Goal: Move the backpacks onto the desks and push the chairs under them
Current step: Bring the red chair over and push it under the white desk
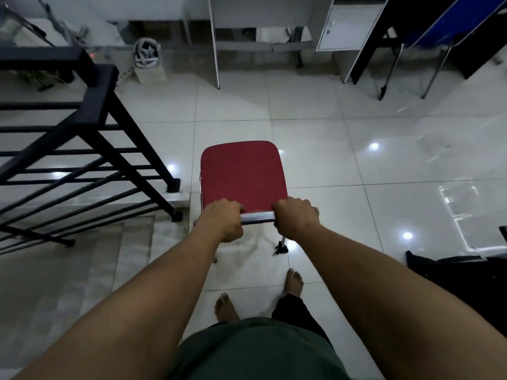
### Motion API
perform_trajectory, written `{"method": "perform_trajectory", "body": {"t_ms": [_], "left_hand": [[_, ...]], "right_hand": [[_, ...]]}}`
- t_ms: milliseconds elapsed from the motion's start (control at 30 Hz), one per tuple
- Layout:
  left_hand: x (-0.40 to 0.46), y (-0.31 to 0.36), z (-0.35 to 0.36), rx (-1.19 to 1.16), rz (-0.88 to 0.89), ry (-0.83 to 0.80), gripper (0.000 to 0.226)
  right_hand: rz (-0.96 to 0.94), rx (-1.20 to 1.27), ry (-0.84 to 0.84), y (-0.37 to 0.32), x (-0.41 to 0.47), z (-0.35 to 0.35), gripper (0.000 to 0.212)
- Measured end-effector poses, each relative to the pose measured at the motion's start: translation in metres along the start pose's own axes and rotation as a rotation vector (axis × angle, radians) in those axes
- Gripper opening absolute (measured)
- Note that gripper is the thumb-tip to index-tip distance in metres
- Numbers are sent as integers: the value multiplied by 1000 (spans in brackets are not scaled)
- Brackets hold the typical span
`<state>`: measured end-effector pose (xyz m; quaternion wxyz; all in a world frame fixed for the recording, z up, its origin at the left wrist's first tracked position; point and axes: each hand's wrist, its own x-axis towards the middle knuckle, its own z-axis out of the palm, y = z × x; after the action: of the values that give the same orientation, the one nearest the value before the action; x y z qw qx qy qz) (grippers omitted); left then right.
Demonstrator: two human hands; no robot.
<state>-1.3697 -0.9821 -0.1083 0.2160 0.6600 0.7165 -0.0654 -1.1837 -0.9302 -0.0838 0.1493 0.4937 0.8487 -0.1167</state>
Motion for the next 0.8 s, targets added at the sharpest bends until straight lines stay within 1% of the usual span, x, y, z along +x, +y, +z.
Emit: {"method": "perform_trajectory", "body": {"t_ms": [33,67,133,433,600,700,800], "left_hand": [[0,-4,-1,-12,30,-17,45],[1,-6,-3,-17,53,-19,48],[3,-9,-3,-17,80,-13,52],[3,-13,-2,34,139,7,65],[3,-12,2,32,163,28,66],[4,-16,4,46,161,70,65],[4,-17,5,63,188,104,57]], "right_hand": [[24,1,18,-3,-1,-1,23],[26,4,19,-4,-1,-2,27],[-2,2,17,-3,-2,-3,31],[-42,-10,40,-1,-4,3,30],[-52,-4,54,4,-6,9,21],[-81,-11,84,5,-3,12,17],[-154,-34,107,8,3,15,16]]}}
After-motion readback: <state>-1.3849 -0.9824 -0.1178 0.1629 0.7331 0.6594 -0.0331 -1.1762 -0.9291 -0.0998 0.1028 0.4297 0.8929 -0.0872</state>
